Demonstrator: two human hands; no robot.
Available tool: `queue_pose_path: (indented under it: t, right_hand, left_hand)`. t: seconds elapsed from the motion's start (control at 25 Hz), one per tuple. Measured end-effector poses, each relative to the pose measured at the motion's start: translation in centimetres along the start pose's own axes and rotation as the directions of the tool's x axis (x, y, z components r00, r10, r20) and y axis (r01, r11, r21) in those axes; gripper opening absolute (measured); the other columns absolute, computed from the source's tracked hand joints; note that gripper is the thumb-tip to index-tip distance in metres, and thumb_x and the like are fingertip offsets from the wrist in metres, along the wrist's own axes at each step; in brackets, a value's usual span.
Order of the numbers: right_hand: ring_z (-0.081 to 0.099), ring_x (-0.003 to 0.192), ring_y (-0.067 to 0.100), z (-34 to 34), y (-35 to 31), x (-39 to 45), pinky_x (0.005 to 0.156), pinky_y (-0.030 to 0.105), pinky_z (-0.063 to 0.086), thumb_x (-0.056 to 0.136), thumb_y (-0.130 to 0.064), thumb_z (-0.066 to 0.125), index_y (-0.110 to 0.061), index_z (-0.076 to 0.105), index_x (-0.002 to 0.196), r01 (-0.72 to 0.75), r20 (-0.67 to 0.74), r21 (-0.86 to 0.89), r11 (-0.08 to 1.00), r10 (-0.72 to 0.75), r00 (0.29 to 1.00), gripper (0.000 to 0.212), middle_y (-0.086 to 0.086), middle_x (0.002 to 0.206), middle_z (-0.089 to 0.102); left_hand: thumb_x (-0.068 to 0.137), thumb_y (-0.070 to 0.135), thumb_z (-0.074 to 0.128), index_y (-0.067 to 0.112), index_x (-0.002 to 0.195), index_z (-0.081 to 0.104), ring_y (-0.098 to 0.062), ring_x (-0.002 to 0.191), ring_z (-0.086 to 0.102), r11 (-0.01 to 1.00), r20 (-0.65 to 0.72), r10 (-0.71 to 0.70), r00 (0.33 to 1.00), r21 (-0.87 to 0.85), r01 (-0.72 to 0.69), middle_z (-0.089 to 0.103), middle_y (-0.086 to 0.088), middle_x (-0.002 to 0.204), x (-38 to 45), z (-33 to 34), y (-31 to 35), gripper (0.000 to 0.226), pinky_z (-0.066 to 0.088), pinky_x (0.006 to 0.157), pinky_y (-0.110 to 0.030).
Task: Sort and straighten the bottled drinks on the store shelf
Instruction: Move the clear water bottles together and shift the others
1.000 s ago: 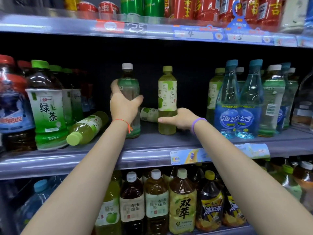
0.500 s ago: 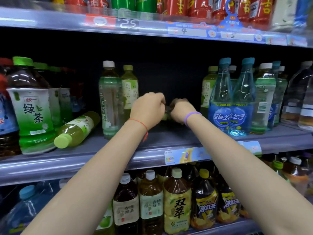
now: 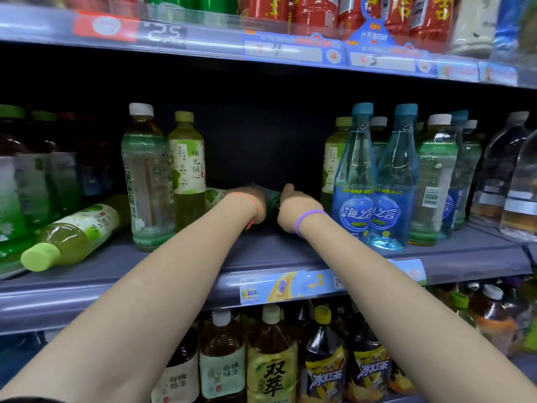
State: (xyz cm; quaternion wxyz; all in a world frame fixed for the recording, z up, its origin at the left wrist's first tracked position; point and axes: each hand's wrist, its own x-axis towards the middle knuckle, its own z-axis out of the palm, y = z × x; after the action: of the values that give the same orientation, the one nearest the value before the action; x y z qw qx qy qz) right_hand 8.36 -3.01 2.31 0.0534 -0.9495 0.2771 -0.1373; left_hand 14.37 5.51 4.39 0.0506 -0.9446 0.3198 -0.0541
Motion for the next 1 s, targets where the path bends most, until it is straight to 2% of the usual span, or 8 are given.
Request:
queue_pose_path:
  t: [0.32, 0.4, 0.48, 0.6, 0.76, 0.88, 0.96, 1.0]
  right_hand:
    - [0.060, 0.111, 0.040, -0.7, 0.4, -2.7, 0.076, 0.036, 0.042, 0.090, -0.012, 0.052, -0.002, 0.034, 0.135, 0.162, -0.102, 0.050, 0.986, -0.156, 0.982, 0.049, 0.022, 0.123, 0.060]
    - [0.060, 0.110, 0.040, -2.0, 0.7, -3.6, 0.076, 0.034, 0.041, 0.090, -0.015, 0.052, -0.002, 0.035, 0.135, 0.168, -0.188, 0.105, 0.980, -0.146, 0.971, 0.050, 0.021, 0.121, 0.061]
    - [0.060, 0.108, 0.040, -4.1, 0.7, -4.2, 0.074, 0.033, 0.040, 0.092, -0.017, 0.051, -0.001, 0.038, 0.130, 0.172, -0.314, 0.202, 0.964, -0.103, 0.944, 0.044, 0.021, 0.118, 0.062]
    - [0.060, 0.105, 0.040, -7.1, 0.7, -5.0, 0.073, 0.036, 0.039, 0.095, -0.026, 0.054, -0.005, 0.047, 0.111, 0.281, -0.533, 0.298, 0.912, -0.085, 0.842, 0.027, 0.019, 0.113, 0.063]
    - [0.054, 0.102, 0.033, -9.9, 1.3, -5.6, 0.076, 0.034, 0.036, 0.096, -0.045, 0.055, -0.005, 0.054, 0.105, 0.453, -0.737, 0.249, 0.856, -0.136, 0.662, 0.042, 0.009, 0.102, 0.051]
    - [0.049, 0.094, 0.023, -10.9, 1.5, -5.5, 0.071, 0.026, 0.029, 0.097, -0.047, 0.052, -0.007, 0.054, 0.106, 0.502, -0.691, 0.399, 0.767, -0.108, 0.715, 0.041, 0.006, 0.102, 0.046]
    - [0.051, 0.087, 0.020, -11.0, 1.7, -5.5, 0.062, 0.030, 0.032, 0.099, -0.046, 0.049, -0.006, 0.054, 0.106, 0.474, -0.629, 0.502, 0.723, -0.071, 0.774, 0.041, 0.005, 0.100, 0.053]
    - [0.053, 0.084, 0.020, -10.9, 1.9, -5.6, 0.058, 0.029, 0.034, 0.099, -0.046, 0.048, -0.005, 0.054, 0.107, 0.455, -0.598, 0.537, 0.710, -0.060, 0.800, 0.042, 0.004, 0.097, 0.055]
  left_hand:
    - [0.082, 0.015, 0.074, 0.017, 0.143, 0.047, -0.030, 0.117, 0.063, 0.998, -0.084, -0.038, 0.996, 0.047, 0.042, 0.061, -0.010, 0.132, -0.9, -0.2, -0.3, 0.067, 0.050, 0.079, -0.035]
    - [0.081, 0.021, 0.074, 0.024, 0.138, 0.053, -0.032, 0.113, 0.064, 1.000, -0.180, 0.026, 0.983, -0.006, -0.027, 0.063, -0.011, 0.127, -2.0, -0.4, -0.6, 0.061, 0.051, 0.080, -0.035]
    - [0.078, 0.025, 0.073, 0.025, 0.123, 0.063, -0.035, 0.108, 0.064, 0.987, -0.381, 0.024, 0.924, -0.137, -0.083, 0.066, -0.013, 0.120, -3.4, -0.8, -0.9, 0.046, 0.051, 0.082, -0.035]
    - [0.080, 0.021, 0.065, 0.026, 0.115, 0.065, -0.036, 0.108, 0.063, 0.939, -0.584, -0.064, 0.809, -0.310, -0.150, 0.069, -0.012, 0.116, -5.1, -2.1, -1.4, 0.036, 0.050, 0.086, -0.035]
    - [0.087, 0.028, 0.069, 0.015, 0.127, 0.061, -0.034, 0.114, 0.060, 0.786, -0.681, -0.240, 0.692, -0.555, -0.273, 0.068, -0.013, 0.118, -6.8, -4.5, -2.2, 0.043, 0.047, 0.094, -0.036]
    - [0.088, 0.048, 0.066, 0.012, 0.125, 0.062, -0.032, 0.114, 0.057, 0.738, -0.743, -0.298, 0.599, -0.577, -0.349, 0.063, -0.014, 0.118, -6.8, -5.6, -2.2, 0.052, 0.045, 0.094, -0.037]
    - [0.088, 0.053, 0.062, 0.013, 0.122, 0.062, -0.029, 0.113, 0.058, 0.673, -0.733, -0.305, 0.608, -0.618, -0.407, 0.061, -0.012, 0.120, -6.3, -6.1, -1.3, 0.052, 0.046, 0.093, -0.035]
    - [0.090, 0.050, 0.061, 0.014, 0.120, 0.062, -0.026, 0.107, 0.060, 0.575, -0.696, -0.325, 0.640, -0.683, -0.450, 0.064, -0.008, 0.113, -6.0, -6.3, -0.7, 0.047, 0.048, 0.087, -0.031]
